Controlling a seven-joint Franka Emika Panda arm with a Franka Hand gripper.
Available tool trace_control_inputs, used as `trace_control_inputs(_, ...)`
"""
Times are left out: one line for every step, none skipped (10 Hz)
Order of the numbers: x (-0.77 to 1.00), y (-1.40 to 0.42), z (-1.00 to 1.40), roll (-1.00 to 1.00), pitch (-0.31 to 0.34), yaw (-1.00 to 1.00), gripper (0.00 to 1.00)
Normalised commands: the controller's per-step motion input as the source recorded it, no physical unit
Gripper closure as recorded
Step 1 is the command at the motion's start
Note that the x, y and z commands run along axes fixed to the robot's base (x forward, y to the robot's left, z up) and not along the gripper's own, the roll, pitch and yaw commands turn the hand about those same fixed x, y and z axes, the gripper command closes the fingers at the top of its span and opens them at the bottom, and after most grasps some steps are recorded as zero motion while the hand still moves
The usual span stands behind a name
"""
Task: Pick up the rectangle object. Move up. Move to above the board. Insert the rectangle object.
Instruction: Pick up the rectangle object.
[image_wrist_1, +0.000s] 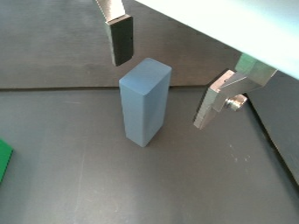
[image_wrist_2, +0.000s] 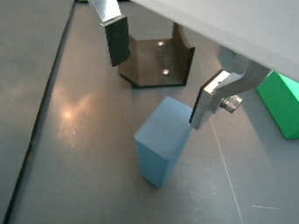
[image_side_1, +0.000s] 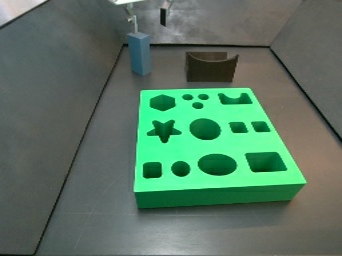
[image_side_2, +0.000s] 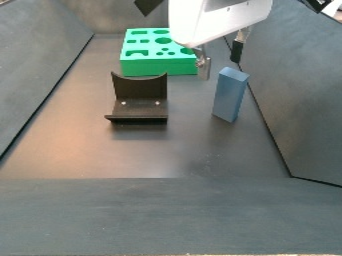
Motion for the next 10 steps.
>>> trace_control_inputs(-0.24, -0.01, -0.55, 0.01, -0.027, 0.6, 0.0)
trace_control_inputs(-0.21, -0.08, -0.75, 0.06, -0.019, 0.6, 0.0)
trace_control_inputs(-0.09, -0.1, -1.0, 0.04, 0.0, 0.51, 0.0)
trace_control_inputs(-0.07, -0.19, -1.0, 0.02, 0.0, 0.38, 0.0)
trace_control_inputs(-0.13, 0.0, -0.37, 0.0, -0.029, 0.0, 0.0)
trace_control_inputs(0.0, 0.0, -0.53, 0.02, -0.034, 0.0, 0.0)
trace_control_inputs(0.0, 0.01, 0.0, 0.0, 0.0, 0.06, 0.0)
trace_control_inputs(0.0, 0.0, 0.0, 0.0, 0.0, 0.0, 0.0)
trace_control_inputs(0.0, 0.0, 0.0, 0.0, 0.0, 0.0, 1.0)
trace_control_inputs(0.0, 0.0, 0.0, 0.0, 0.0, 0.0, 1.0)
